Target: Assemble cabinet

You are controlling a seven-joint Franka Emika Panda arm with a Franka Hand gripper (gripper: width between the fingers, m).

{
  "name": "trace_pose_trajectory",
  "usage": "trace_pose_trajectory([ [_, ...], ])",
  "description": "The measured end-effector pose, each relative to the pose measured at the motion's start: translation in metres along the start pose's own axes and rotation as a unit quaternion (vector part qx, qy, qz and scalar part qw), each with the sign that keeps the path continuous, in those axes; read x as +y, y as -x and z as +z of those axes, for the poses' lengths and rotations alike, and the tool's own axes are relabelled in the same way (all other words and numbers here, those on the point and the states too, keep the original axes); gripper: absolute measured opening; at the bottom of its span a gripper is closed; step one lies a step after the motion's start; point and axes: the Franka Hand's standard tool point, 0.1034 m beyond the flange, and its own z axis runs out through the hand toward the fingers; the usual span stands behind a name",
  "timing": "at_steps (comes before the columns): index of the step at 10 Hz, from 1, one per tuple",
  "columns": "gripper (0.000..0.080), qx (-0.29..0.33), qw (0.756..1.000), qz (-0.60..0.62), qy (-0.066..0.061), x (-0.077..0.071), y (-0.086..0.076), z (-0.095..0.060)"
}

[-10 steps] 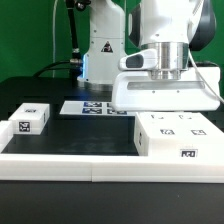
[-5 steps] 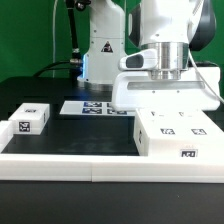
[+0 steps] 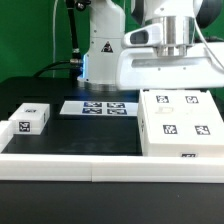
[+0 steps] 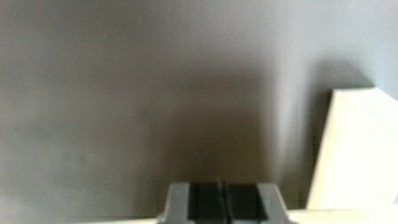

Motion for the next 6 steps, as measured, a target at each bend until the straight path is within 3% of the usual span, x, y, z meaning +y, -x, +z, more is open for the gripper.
trace_pose_trajectory([
  [1, 0.0002, -0.002, 1.000, 0.001, -0.002, -0.0007, -0.0065, -0.0100],
  [6, 0.0002, -0.005, 1.000, 0.000, 0.000, 0.0003, -0.0009, -0.0035],
])
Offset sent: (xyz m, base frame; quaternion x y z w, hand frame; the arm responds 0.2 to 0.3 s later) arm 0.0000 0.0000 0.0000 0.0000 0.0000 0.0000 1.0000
